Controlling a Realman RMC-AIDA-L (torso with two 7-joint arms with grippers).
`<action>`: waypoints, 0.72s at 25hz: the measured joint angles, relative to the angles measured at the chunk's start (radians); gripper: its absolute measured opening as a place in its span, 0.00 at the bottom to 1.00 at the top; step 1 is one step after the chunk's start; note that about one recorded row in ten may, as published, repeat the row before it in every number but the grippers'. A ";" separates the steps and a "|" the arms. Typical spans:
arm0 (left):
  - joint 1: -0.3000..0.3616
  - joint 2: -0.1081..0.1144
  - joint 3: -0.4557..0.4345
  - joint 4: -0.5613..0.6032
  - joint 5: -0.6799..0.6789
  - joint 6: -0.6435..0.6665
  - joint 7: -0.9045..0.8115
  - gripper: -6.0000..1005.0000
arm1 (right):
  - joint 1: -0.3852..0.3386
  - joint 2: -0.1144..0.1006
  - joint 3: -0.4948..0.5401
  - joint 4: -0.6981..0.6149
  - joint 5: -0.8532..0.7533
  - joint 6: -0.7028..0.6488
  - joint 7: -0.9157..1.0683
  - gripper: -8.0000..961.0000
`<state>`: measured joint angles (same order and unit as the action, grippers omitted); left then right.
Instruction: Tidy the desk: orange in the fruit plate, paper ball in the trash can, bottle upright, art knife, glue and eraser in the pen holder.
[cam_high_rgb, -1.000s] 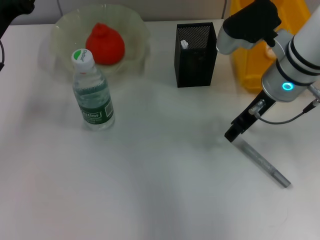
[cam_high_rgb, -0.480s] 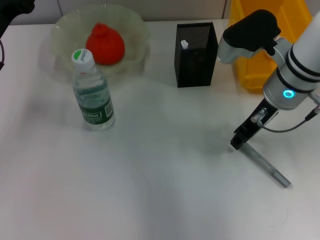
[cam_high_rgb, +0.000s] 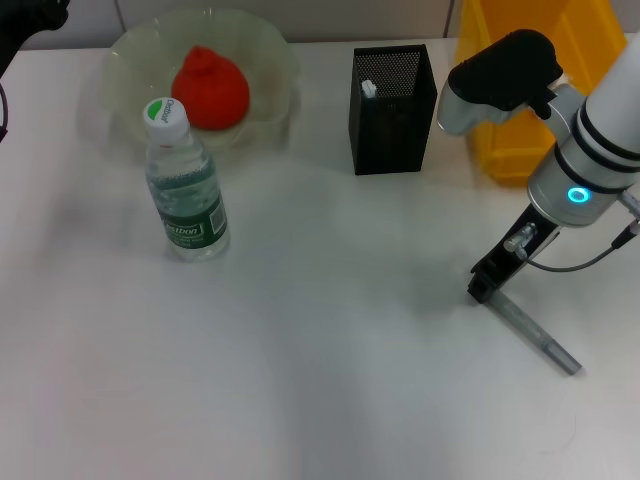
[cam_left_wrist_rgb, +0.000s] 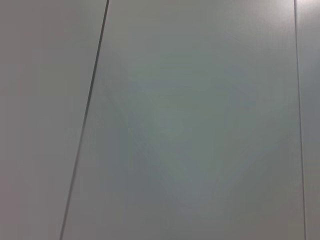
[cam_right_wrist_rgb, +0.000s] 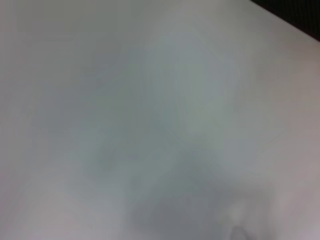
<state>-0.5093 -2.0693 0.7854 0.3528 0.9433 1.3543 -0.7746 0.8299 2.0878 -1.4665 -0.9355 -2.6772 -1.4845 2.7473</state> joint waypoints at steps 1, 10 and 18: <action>0.001 0.000 0.000 0.000 0.000 0.001 0.000 0.52 | 0.000 0.000 0.000 0.004 0.000 0.001 0.000 0.36; 0.008 -0.002 0.000 0.000 0.000 0.007 -0.003 0.52 | 0.000 0.000 0.009 0.006 0.000 0.002 -0.001 0.22; 0.016 -0.002 0.000 0.007 0.000 0.018 -0.006 0.52 | -0.044 -0.005 0.068 -0.121 0.014 -0.042 -0.018 0.16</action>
<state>-0.4929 -2.0709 0.7854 0.3595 0.9433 1.3718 -0.7805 0.7863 2.0832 -1.3985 -1.0569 -2.6628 -1.5262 2.7295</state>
